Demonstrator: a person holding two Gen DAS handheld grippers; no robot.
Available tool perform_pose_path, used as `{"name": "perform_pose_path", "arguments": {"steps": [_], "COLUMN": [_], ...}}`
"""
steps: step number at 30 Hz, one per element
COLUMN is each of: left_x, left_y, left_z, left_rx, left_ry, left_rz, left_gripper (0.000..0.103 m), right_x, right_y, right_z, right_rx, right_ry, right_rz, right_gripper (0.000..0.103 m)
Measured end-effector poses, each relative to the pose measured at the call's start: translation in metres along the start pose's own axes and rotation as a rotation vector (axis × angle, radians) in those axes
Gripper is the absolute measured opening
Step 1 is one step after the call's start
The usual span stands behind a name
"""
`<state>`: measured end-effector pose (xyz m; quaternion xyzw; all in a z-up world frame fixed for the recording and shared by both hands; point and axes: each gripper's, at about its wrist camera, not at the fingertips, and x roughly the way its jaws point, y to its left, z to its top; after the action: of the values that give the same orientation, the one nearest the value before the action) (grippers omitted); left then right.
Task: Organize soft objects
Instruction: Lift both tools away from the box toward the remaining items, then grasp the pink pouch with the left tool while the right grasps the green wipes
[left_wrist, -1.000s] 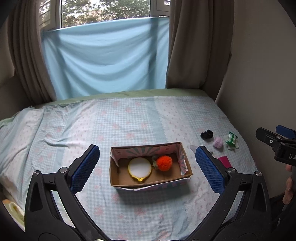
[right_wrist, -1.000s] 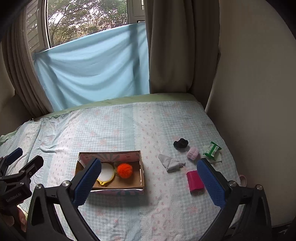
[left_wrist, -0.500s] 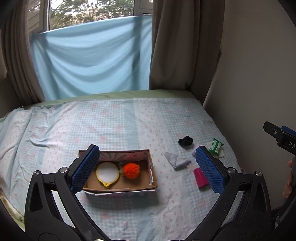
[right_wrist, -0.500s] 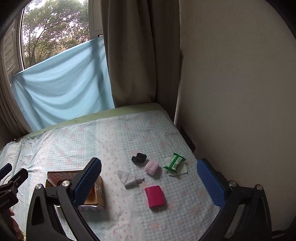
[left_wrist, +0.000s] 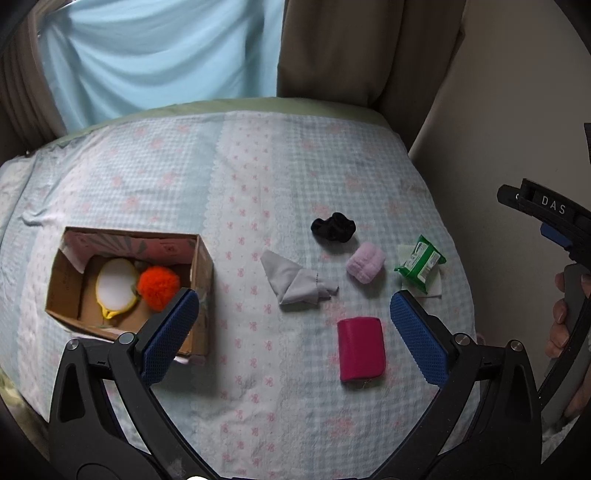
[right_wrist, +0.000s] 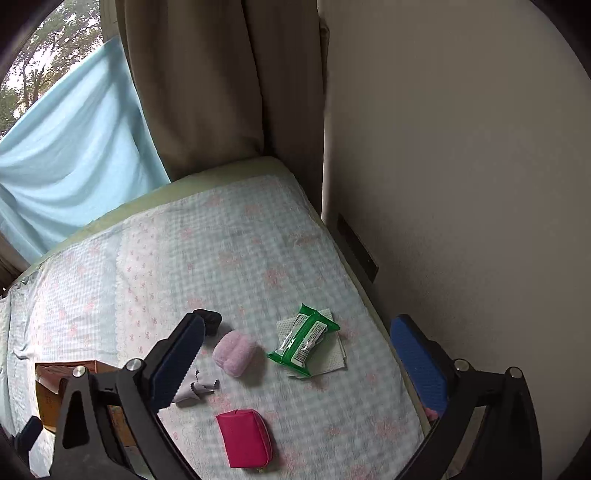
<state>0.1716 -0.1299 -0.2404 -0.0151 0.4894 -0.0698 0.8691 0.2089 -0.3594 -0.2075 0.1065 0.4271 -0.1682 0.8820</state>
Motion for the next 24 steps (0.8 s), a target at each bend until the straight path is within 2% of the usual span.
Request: {"name": "perform_pose_path", "arguments": {"steps": [6, 9, 13, 15, 18, 23, 24], "left_x": [0.089, 0.131, 0.175, 0.191, 0.207, 0.217, 0.22], "left_y": [-0.036, -0.048, -0.063, -0.068, -0.075, -0.087, -0.091], "left_z": [-0.026, -0.043, -0.068, -0.078, -0.09, -0.1, -0.102], "left_rx": [0.009, 0.009, 0.023, 0.028, 0.038, 0.051, 0.061], "left_ry": [0.118, 0.178, 0.244, 0.269, 0.298, 0.299, 0.306], "left_rz": [-0.005, -0.012, -0.017, -0.017, -0.014, -0.022, -0.017], "left_gripper": [0.103, 0.103, 0.102, 0.102, 0.101, 0.101, 0.1], "right_x": [0.089, 0.129, 0.177, 0.195, 0.218, 0.243, 0.247], "right_y": [-0.012, -0.011, -0.013, -0.014, -0.013, -0.014, -0.015], "right_z": [-0.003, -0.009, -0.019, -0.026, -0.034, -0.044, -0.046], "right_rx": [0.04, 0.047, 0.074, 0.088, 0.105, 0.12, 0.127], "right_ry": [0.117, 0.175, 0.259, 0.295, 0.342, 0.389, 0.395], "right_rz": [0.013, 0.018, 0.006, -0.007, -0.016, -0.054, -0.057], "right_gripper": [0.098, 0.087, 0.085, 0.084, 0.075, 0.073, 0.067]}}
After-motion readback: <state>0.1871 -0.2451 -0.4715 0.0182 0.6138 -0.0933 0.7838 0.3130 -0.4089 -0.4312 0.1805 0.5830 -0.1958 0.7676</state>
